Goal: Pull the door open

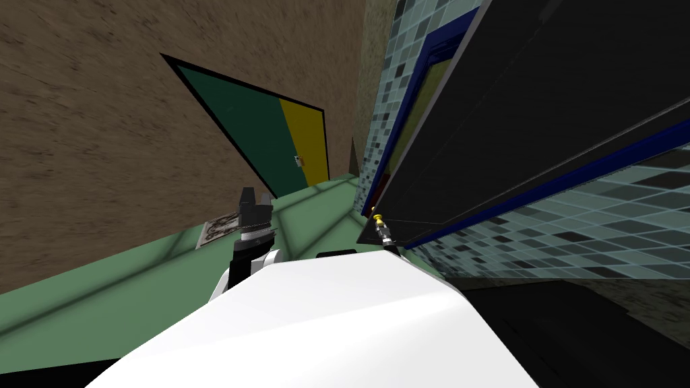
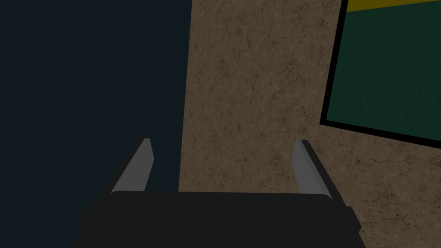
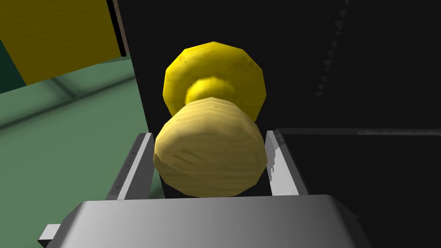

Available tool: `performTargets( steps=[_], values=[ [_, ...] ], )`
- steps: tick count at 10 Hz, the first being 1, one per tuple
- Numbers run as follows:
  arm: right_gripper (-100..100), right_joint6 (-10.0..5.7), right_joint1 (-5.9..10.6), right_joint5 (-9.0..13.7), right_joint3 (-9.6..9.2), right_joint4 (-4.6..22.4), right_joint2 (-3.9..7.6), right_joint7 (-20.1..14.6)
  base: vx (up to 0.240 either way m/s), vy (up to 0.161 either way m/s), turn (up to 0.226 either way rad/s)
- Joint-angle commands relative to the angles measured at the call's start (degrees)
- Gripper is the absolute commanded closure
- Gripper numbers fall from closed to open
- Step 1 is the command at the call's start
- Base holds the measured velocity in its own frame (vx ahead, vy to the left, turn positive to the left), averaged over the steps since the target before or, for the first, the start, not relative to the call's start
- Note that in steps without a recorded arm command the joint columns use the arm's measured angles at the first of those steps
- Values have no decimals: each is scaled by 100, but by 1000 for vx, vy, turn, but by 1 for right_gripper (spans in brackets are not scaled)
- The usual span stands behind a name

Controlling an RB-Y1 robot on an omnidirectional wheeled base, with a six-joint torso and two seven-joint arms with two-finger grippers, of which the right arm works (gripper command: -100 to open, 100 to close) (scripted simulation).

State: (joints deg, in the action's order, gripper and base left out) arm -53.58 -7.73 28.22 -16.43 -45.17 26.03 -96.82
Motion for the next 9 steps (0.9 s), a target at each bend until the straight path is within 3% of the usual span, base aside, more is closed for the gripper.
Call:
performTargets(
  steps=[1,2,9],
  values=[
    [100,-92,-67,-39,-82,-43,83,-112,-222,-33,80],
    [100,-62,-24,-28,-56,5,53,-75,-102,-12,17],
    [100,-661,-357,-259,-436,52,412,-539,-180,-50,110]
  ],
)
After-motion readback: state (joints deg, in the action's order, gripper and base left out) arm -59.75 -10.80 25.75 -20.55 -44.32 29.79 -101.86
